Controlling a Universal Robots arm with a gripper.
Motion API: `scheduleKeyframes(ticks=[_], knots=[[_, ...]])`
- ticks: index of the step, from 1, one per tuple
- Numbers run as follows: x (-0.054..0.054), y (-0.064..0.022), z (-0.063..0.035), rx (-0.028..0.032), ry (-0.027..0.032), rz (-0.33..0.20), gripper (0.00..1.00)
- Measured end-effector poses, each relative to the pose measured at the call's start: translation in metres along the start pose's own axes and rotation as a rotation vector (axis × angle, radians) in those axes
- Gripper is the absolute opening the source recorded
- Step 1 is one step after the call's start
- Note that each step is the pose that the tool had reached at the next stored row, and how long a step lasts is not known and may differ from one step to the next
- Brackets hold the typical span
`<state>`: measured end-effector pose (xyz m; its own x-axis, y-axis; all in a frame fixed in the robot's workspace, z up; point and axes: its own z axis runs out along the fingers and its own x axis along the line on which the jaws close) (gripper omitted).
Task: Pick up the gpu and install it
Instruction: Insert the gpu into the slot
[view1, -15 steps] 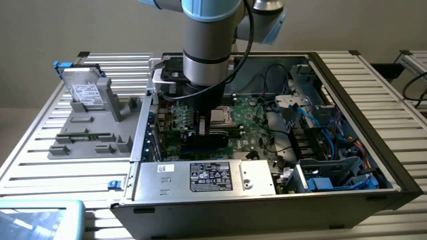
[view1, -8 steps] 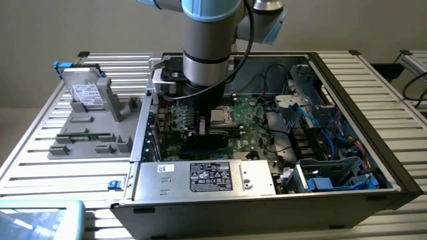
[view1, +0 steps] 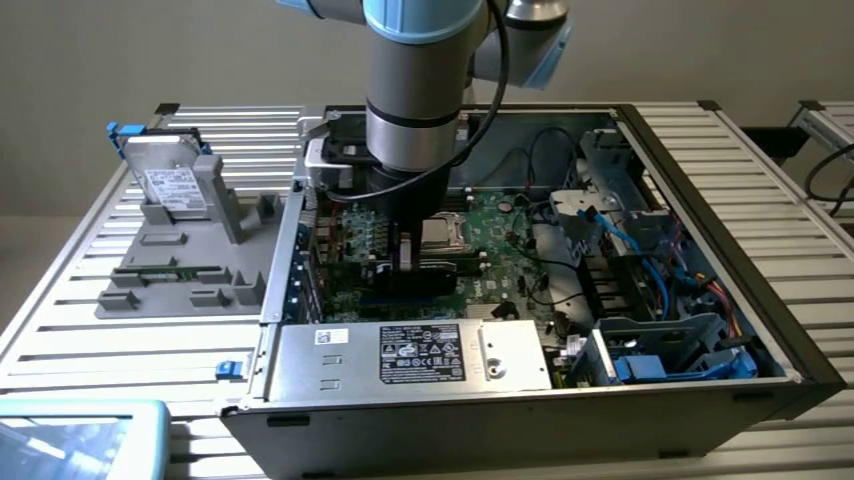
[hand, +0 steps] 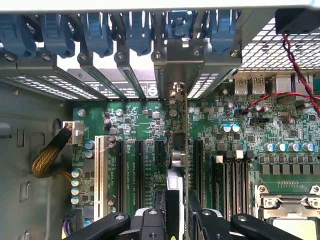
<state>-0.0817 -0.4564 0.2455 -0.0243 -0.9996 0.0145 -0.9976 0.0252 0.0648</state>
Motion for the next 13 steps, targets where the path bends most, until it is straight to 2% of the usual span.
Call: scheduleKeyframes(ticks=[13], knots=[[0.0, 0.0, 0.0001, 0.0002, 0.001, -0.013, 0.28]])
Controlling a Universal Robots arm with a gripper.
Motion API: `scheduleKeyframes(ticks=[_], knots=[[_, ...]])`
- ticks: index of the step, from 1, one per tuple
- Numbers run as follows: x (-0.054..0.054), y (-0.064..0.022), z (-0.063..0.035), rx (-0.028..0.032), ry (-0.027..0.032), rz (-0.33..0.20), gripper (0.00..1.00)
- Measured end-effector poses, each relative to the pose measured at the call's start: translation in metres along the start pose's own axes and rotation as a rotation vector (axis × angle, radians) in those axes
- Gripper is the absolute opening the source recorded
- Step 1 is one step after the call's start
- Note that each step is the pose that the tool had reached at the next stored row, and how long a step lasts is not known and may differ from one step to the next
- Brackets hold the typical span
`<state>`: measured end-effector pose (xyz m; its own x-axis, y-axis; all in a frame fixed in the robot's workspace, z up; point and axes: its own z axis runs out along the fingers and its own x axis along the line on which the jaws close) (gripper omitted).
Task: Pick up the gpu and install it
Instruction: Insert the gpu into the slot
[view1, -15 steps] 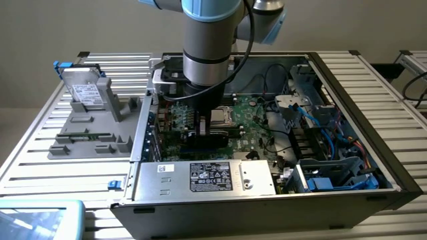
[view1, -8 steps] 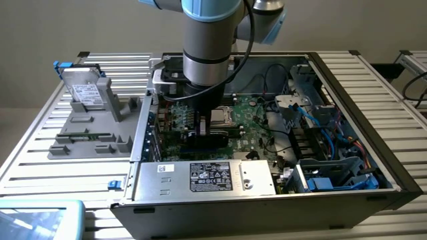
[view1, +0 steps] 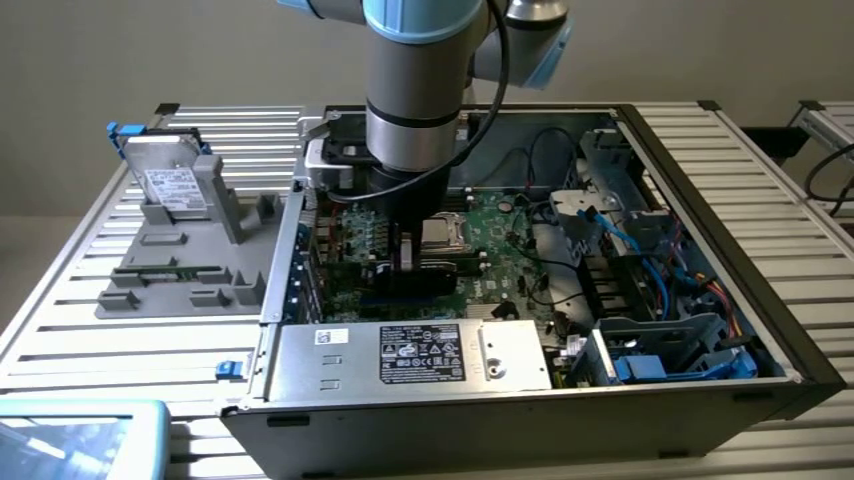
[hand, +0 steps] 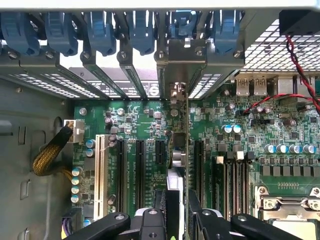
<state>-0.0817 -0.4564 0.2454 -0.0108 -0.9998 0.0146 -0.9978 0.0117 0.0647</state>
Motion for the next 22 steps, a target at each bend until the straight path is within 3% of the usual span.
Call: scheduleKeyframes(ticks=[22], knots=[[0.0, 0.0009, 0.0018, 0.0, -0.0001, 0.0, 0.28]])
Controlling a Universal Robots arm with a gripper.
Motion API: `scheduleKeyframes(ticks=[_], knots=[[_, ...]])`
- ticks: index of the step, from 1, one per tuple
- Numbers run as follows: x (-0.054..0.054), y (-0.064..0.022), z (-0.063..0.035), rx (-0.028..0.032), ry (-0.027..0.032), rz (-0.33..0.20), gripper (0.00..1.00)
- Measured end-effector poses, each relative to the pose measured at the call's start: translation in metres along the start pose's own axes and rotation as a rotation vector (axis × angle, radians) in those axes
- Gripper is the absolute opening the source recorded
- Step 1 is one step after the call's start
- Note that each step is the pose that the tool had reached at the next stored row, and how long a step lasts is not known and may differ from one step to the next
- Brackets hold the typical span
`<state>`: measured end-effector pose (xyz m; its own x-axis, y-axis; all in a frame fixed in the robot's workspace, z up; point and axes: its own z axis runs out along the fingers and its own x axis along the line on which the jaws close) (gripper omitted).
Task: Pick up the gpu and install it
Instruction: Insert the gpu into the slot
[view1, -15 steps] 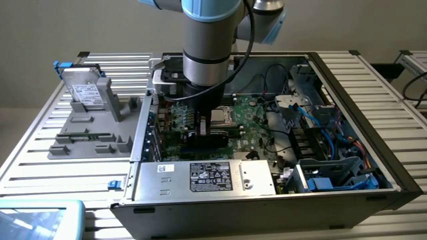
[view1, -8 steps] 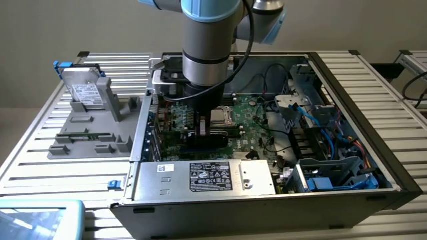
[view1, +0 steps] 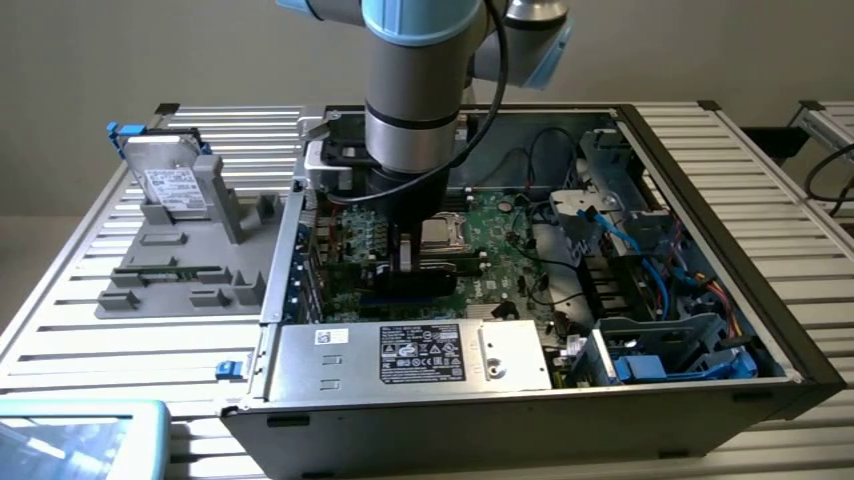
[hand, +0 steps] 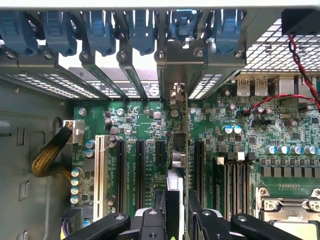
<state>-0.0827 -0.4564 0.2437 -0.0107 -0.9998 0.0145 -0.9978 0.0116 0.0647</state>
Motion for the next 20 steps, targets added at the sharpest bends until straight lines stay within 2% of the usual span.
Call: scheduleKeyframes(ticks=[20], knots=[[0.0, 0.0009, 0.0011, -0.0002, 0.0001, 0.0, 0.28]])
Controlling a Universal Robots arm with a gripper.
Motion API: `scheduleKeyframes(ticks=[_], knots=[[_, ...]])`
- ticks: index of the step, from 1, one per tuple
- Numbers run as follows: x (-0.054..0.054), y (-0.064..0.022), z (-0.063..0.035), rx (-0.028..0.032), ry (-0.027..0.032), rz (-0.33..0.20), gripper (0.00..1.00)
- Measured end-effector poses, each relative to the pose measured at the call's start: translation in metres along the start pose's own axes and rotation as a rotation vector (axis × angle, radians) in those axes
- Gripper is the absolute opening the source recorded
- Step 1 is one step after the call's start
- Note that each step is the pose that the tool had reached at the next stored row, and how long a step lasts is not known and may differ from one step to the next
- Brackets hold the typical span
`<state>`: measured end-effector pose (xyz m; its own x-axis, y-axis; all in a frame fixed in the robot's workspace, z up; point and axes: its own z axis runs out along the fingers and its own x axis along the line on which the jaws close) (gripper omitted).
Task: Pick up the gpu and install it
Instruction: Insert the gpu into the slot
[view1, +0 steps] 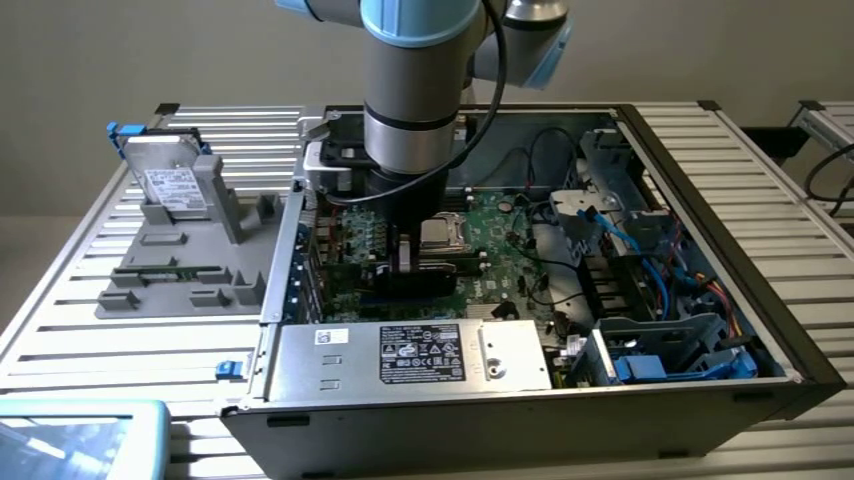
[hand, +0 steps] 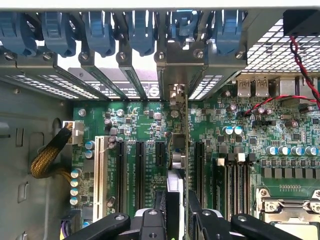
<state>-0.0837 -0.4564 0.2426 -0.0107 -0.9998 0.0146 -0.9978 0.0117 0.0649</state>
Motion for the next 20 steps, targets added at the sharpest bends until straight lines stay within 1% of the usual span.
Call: scheduleKeyframes(ticks=[20], knots=[[0.0, 0.0002, 0.0005, 0.0, 0.0001, 0.0, 0.28]])
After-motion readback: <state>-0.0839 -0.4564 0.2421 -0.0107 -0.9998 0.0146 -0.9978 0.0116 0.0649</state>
